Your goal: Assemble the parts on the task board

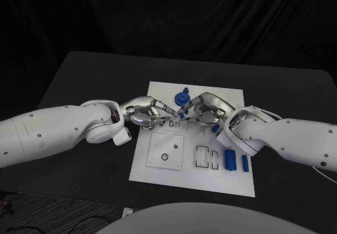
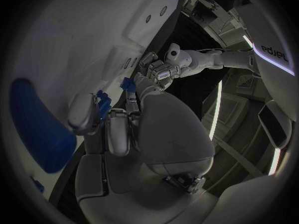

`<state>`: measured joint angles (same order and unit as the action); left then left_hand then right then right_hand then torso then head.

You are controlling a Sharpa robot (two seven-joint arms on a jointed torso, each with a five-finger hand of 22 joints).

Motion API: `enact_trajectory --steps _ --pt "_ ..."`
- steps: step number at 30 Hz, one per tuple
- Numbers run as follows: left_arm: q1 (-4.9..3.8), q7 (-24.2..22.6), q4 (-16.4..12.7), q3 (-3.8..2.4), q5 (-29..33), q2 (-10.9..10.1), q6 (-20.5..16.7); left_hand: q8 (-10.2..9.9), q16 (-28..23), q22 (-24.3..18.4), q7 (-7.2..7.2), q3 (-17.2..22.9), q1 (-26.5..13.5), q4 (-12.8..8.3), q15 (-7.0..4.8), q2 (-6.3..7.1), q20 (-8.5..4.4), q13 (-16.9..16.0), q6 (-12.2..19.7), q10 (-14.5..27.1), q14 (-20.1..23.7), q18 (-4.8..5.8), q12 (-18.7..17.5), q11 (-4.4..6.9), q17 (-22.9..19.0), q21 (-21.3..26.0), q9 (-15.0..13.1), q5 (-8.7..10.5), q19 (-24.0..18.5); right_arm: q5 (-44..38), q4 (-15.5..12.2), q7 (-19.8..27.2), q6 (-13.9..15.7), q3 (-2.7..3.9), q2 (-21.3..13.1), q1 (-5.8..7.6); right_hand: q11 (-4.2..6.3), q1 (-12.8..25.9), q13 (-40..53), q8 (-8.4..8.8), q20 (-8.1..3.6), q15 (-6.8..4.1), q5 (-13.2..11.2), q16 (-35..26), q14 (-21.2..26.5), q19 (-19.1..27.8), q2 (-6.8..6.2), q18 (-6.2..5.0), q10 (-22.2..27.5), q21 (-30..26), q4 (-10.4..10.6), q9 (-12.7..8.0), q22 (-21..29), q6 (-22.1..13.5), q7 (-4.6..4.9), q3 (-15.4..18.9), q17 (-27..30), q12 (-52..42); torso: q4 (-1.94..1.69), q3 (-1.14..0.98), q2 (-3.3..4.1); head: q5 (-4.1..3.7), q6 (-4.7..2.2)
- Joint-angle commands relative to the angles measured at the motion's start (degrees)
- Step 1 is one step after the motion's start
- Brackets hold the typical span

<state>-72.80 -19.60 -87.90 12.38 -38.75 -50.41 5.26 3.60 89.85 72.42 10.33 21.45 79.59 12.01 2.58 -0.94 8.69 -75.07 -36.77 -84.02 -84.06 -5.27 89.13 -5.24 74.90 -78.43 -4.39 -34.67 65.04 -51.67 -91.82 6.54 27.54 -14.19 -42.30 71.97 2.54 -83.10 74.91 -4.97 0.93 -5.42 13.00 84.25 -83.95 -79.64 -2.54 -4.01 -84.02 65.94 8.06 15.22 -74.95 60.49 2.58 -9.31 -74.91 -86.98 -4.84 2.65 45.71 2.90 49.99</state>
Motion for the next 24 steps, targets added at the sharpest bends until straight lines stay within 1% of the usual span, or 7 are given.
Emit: enact_trajectory --steps 1,4,7,14,15,19,24 --pt "0.08 -0.8 -0.1 -0.03 0.3 0.2 0.9 0.0 0.2 0.0 0.24 0.3 -0.1 -0.1 0.41 -0.27 0.27 -13.9 -0.5 -4.0 -5.9 -0.30 -0.1 -0.40 15.1 0.3 0.0 -0.35 -0.3 0.3 0.0 0.6 -0.2 0.01 0.0 -0.14 -0.28 -0.5 11.9 0.11 0.42 0.21 0.3 -0.2 -3.3 0.0 -0.05 -0.82 -3.4 -0.4 0.0 -0.1 -8.7 0.2 0.13 0.3 -7.2 0.3 0.02 0.02 0.02 0.03 0.01" --pt "0.09 -0.8 -0.1 -0.03 0.3 0.2 1.0 0.0 0.2 0.0 0.24 0.3 -0.1 -0.1 0.43 -0.27 0.30 -13.8 -0.6 -3.9 -5.9 -0.29 -0.2 -0.42 15.1 0.3 0.0 -0.35 -0.3 0.3 0.0 0.6 -0.2 0.01 0.1 -0.14 -0.28 -0.5 11.9 0.11 0.42 0.21 0.3 -0.2 -3.3 0.0 -0.05 -0.82 -3.4 -0.4 0.0 -0.1 -8.7 0.2 0.13 0.3 -7.2 0.3 0.06 0.04 -0.03 0.01 0.01" --pt "0.09 -0.8 -0.1 -0.03 0.3 0.3 1.1 0.0 0.2 0.0 0.24 0.3 -0.1 -0.1 0.43 -0.27 0.30 -13.8 -0.6 -3.9 -5.9 -0.29 -0.2 -0.42 15.1 0.3 0.0 -0.35 -0.3 0.3 0.1 0.5 -0.3 0.01 0.1 -0.14 -0.31 -0.5 11.8 0.15 0.43 0.22 0.4 -0.2 -3.3 0.0 -0.09 -0.84 -3.3 -0.5 0.1 -0.1 -8.6 0.1 0.17 0.3 -7.1 0.3 0.02 0.05 -0.03 -0.10 0.01" --pt "0.10 -0.7 -0.2 -0.03 0.3 0.3 1.2 0.1 0.2 0.0 0.23 0.3 -0.1 -0.1 0.46 -0.27 0.32 -13.9 -0.9 -4.0 -5.9 -0.29 -0.1 -0.42 15.1 0.3 -0.1 -0.35 -0.3 0.3 0.3 0.4 -0.4 0.01 0.1 -0.14 -0.32 -0.5 11.8 0.18 0.44 0.23 0.4 -0.3 -3.3 0.0 -0.10 -0.85 -3.3 -0.5 0.1 -0.1 -8.6 0.1 0.20 0.3 -7.1 0.4 -0.01 0.02 -0.02 -0.06 0.01" --pt "0.10 -0.7 -0.2 -0.03 0.3 0.3 1.2 0.1 0.2 0.0 0.23 0.3 -0.1 -0.1 0.46 -0.27 0.32 -13.9 -0.9 -4.0 -5.9 -0.29 -0.1 -0.42 15.1 0.3 -0.1 -0.35 -0.3 0.3 0.3 0.4 -0.4 0.01 0.2 -0.14 -0.32 -0.5 11.8 0.18 0.44 0.23 0.4 -0.3 -3.3 0.0 -0.10 -0.85 -3.3 -0.5 0.1 -0.1 -8.6 0.1 0.20 0.3 -7.1 0.4 0.00 0.02 -0.02 -0.18 0.01" --pt "0.11 -0.8 -0.2 -0.03 0.3 0.4 1.2 0.1 0.2 -0.1 0.21 0.4 -0.1 -0.2 0.50 -0.25 0.37 -13.8 -1.1 -3.8 -5.9 -0.33 -0.3 -0.44 15.1 0.4 -0.1 -0.35 -0.5 0.3 0.3 0.4 -0.4 0.01 0.3 -0.15 -0.34 -0.5 11.7 0.20 0.44 0.24 0.4 -0.3 -3.3 0.0 -0.10 -0.86 -3.2 -0.6 0.1 -0.2 -8.6 0.0 0.22 0.3 -7.1 0.4 0.08 0.02 0.01 -0.19 0.01" --pt "0.11 -0.9 -0.2 -0.03 0.3 0.6 1.3 0.1 0.2 -0.1 0.21 0.4 -0.1 -0.2 0.50 -0.25 0.37 -13.8 -1.1 -3.8 -5.9 -0.33 -0.3 -0.44 15.1 0.4 -0.1 -0.35 -0.5 0.3 0.3 0.4 -0.6 0.01 0.4 -0.15 -0.35 -0.5 11.7 0.23 0.45 0.25 0.4 -0.3 -3.3 0.0 -0.11 -0.86 -3.3 -0.6 0.1 -0.2 -8.6 0.0 0.25 0.4 -7.1 0.4 0.07 0.05 0.00 -0.30 0.01"
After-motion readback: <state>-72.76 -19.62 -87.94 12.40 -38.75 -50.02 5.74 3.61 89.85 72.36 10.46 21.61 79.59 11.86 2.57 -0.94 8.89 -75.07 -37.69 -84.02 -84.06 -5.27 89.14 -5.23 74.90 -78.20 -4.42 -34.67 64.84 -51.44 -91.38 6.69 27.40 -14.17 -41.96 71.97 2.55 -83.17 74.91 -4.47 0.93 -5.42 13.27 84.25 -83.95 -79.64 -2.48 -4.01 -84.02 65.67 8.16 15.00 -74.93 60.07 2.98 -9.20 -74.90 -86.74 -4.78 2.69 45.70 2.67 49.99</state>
